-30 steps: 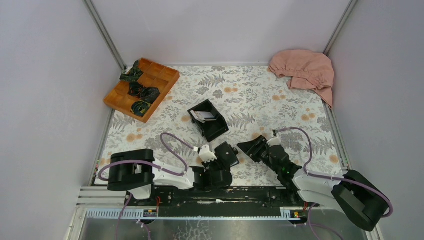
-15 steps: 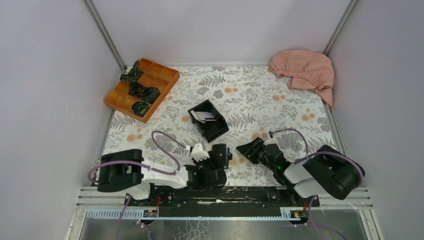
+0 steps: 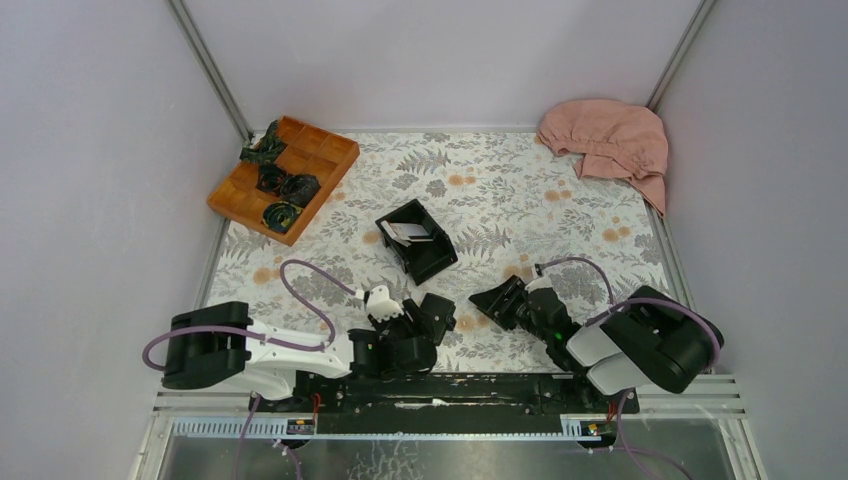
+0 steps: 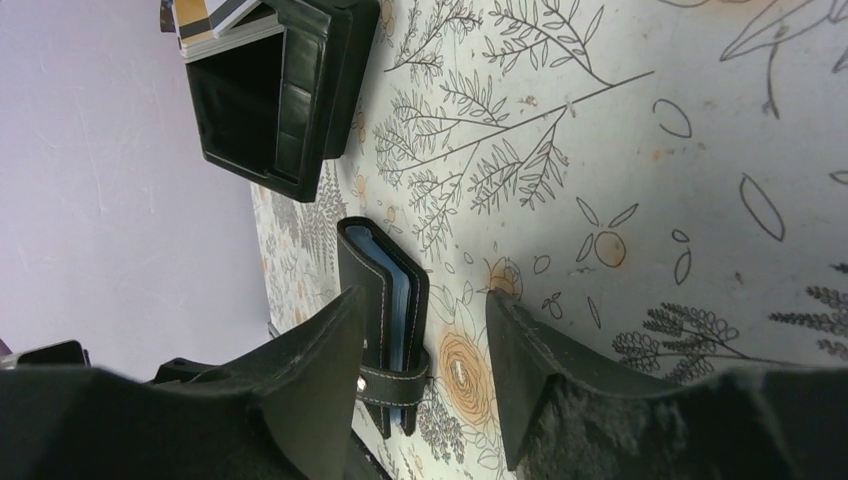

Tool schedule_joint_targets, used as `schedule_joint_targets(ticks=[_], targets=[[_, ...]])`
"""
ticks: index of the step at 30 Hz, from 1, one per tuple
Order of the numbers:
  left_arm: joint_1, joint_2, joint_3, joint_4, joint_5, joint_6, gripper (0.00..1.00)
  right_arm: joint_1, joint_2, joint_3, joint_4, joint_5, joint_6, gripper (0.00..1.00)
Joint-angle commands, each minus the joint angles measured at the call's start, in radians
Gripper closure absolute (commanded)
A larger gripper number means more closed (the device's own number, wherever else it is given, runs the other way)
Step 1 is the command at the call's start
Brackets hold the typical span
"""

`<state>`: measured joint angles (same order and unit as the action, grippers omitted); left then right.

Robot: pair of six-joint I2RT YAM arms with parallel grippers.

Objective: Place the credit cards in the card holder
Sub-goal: Close the card holder at the center of the board.

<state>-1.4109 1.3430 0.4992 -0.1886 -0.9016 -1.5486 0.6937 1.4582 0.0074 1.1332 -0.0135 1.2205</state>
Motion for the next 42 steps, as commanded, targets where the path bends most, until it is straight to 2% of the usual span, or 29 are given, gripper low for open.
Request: schedule_joint_targets(ticks=[1,6,11,25,35,42], targets=[[0.005,-0.03,-0.003,-0.037,-0.057,0.049,0.35,0.023,-0.111,-0.037,-0.132,0.015,-0.029,0.44],[0.003,-0.028,-0.03,-0.041,-0.074,0.024,0.35,0.075,-0.27,-0.017,-0.324,0.065,-0.04,0.41],[0.004,-0.002,-0.073,0.007,-0.089,0.024,0.36,0.142,-0.275,-0.016,-0.338,0.101,-0.008,0.4],[0.004,0.01,-0.156,0.171,-0.083,0.097,0.38,0.318,0.022,-0.015,-0.04,0.198,0.133,0.42],[0.006,0.064,-0.157,0.216,-0.044,0.115,0.4,0.34,0.135,0.0,0.049,0.22,0.169,0.44],[0.005,0.082,-0.159,0.215,-0.034,0.11,0.42,0.35,0.27,-0.002,0.194,0.226,0.202,0.46]])
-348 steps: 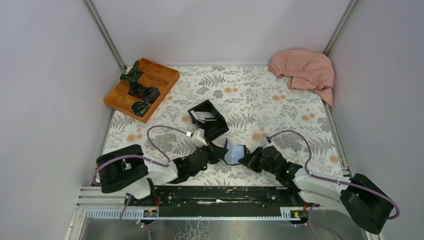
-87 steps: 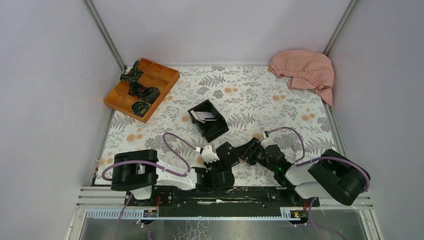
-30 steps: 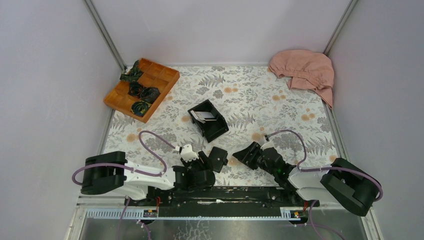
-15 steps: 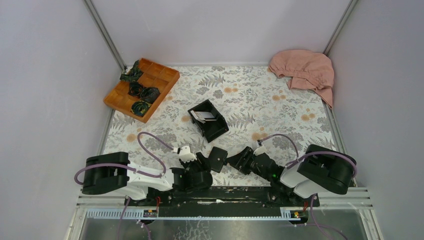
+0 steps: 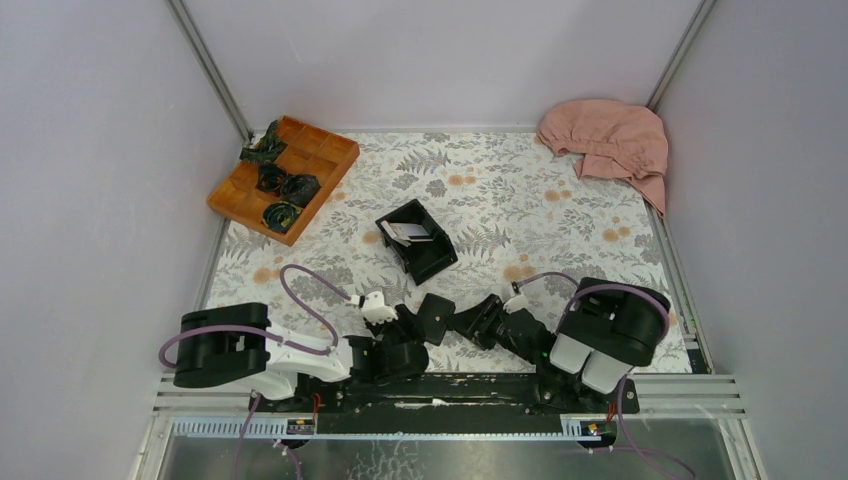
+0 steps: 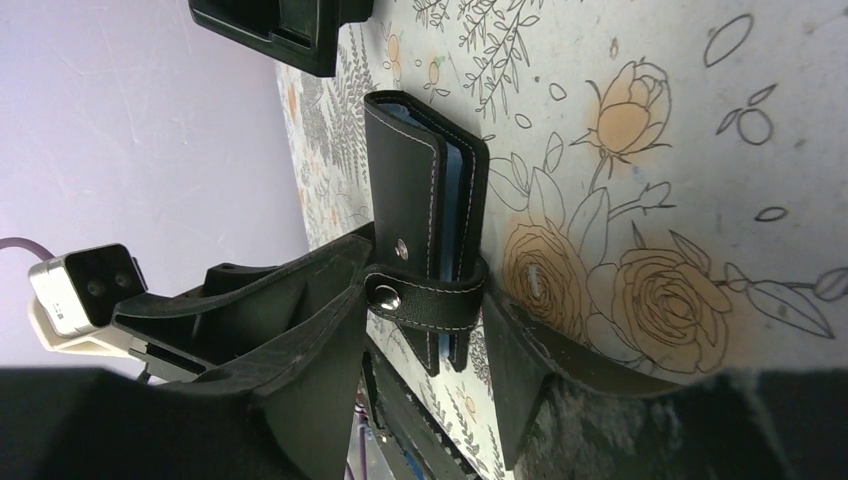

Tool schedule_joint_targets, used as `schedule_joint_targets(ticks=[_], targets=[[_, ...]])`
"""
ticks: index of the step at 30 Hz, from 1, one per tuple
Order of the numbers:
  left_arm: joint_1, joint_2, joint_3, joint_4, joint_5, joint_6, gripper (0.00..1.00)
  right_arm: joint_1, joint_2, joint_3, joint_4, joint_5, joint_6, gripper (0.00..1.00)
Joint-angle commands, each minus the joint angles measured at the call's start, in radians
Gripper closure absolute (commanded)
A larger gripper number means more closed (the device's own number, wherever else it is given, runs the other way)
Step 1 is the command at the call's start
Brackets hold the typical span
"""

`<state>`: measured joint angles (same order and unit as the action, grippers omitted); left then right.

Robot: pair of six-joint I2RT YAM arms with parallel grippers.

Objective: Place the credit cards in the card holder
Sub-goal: Close the card holder at the center of the board.

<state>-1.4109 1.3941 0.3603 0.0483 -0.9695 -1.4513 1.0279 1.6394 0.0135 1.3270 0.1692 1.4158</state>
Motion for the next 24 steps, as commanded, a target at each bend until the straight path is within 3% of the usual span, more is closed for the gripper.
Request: schedule_joint_targets(ticks=[1,24], targets=[[0.006,0.031,-0.021,-0.022,0.034,0.012,0.43,0.018,0.103,-0.008,0.016,0.044,0.01,0.46],[0.005,0.054,-0.04,-0.002,0.052,-0.003,0.48,0.028,0.148,-0.008,0.103,0.1,0.014,0.49]])
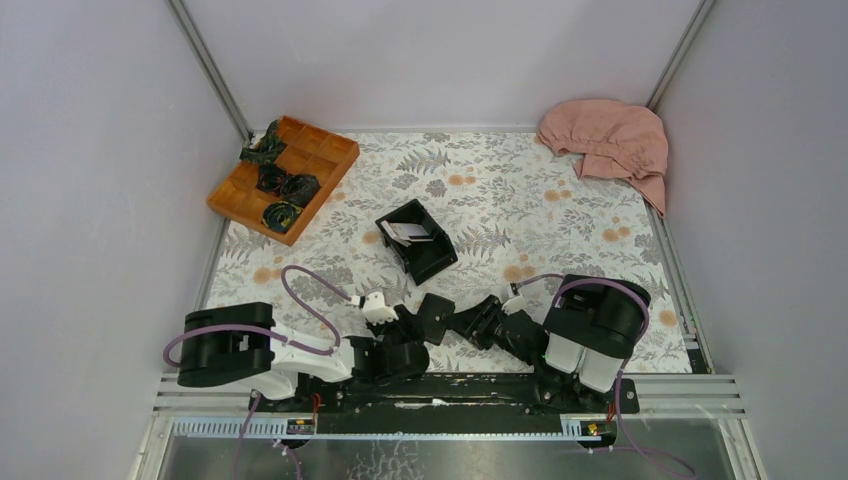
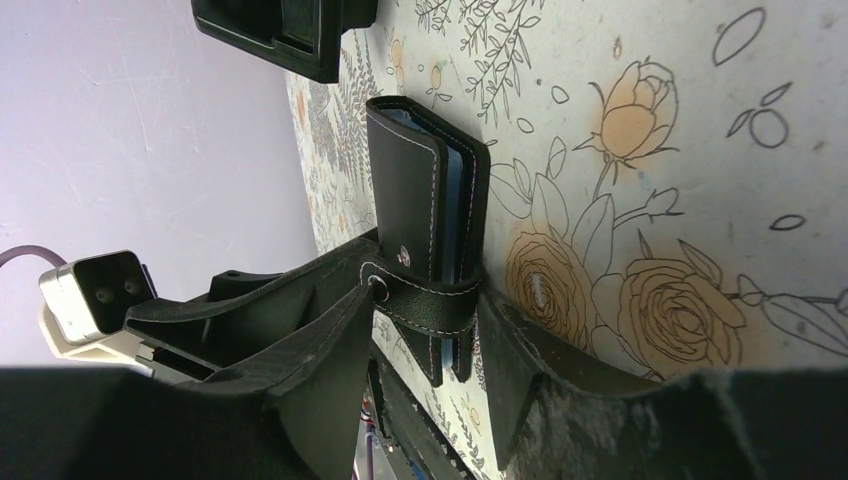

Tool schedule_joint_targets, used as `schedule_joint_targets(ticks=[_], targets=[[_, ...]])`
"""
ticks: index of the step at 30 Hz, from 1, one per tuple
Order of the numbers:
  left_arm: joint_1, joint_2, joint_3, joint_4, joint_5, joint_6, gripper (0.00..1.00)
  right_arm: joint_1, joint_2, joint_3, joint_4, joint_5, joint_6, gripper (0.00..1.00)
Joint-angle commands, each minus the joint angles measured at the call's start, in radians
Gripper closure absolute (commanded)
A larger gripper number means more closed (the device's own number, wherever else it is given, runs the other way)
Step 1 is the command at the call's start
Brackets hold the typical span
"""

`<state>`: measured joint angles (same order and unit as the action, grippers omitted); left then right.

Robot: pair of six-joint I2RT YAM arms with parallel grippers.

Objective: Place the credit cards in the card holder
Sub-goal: Close the card holder at the center of the board.

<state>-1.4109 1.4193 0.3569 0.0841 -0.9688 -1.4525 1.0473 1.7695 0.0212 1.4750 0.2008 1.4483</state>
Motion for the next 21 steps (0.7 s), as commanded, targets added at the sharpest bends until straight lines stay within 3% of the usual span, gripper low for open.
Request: schedule_joint_targets(ticks=[1,14,21], targets=[[0.005,0.029,-0.036,-0.039,0.051,-0.003,0.48,0.008,0.017,-0.02,-0.041,0.071,-0.014,0.49],[0.005,0.043,-0.036,-0.017,0.058,0.002,0.49,0.043,-0.003,-0.023,-0.072,0.178,0.06,0.46],[0.004,0.049,-0.038,0.002,0.066,0.009,0.52,0.071,-0.046,0.01,-0.193,0.211,0.097,0.49]])
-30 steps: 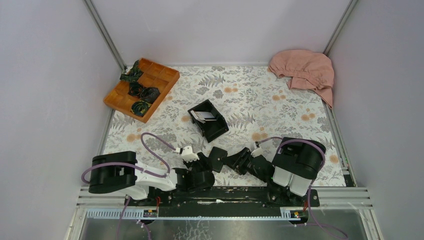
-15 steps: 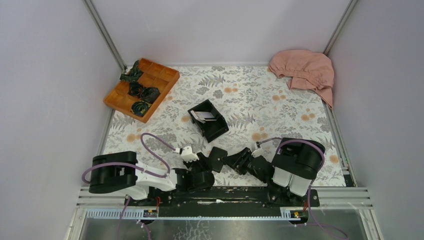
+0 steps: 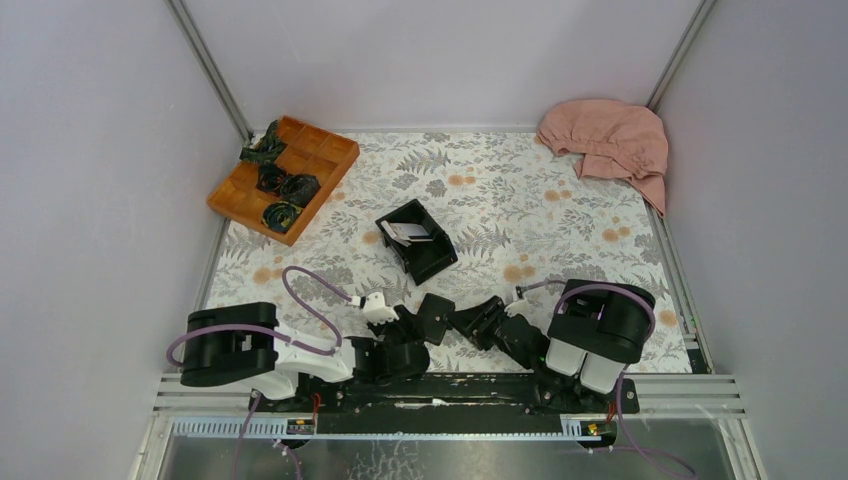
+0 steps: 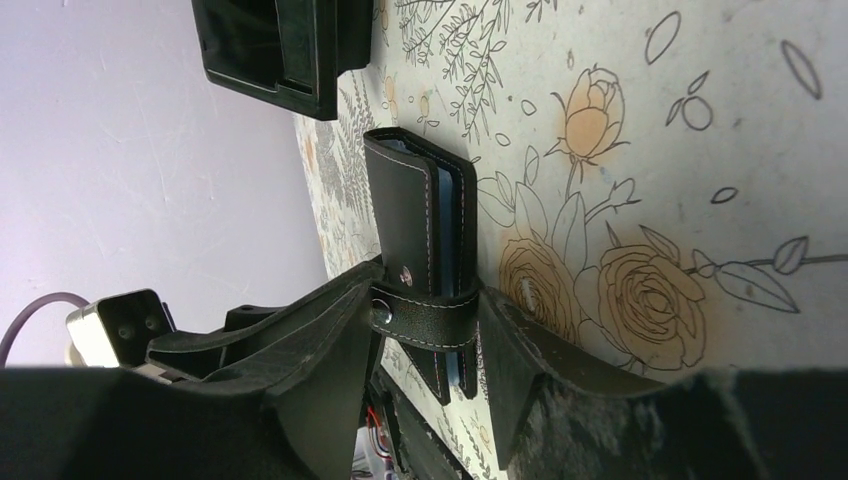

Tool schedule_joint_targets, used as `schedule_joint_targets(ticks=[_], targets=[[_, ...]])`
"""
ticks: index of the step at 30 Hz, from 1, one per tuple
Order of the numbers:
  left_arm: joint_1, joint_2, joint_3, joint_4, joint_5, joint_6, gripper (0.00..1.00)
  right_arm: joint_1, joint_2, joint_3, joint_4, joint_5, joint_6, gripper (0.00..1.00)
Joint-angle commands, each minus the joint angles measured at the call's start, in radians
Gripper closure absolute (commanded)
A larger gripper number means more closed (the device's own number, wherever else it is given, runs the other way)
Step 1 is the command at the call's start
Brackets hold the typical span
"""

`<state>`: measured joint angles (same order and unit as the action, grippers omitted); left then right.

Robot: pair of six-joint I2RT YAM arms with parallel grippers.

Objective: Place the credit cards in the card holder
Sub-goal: Close the card holder at the center of the board.

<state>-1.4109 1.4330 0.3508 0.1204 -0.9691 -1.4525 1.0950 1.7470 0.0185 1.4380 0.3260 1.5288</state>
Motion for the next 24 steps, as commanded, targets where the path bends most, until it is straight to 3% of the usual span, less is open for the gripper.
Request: schedule_joint_targets(ticks=[1,24], targets=[[0.004,0.036,-0.032,-0.032,0.069,0.01,0.52,0.03,-0.03,0.019,-0.179,0.09,0.02,0.5],[-0.006,0.024,-0.058,0.006,0.079,0.004,0.55,0.086,-0.055,0.131,-0.397,0.122,-0.01,0.54]])
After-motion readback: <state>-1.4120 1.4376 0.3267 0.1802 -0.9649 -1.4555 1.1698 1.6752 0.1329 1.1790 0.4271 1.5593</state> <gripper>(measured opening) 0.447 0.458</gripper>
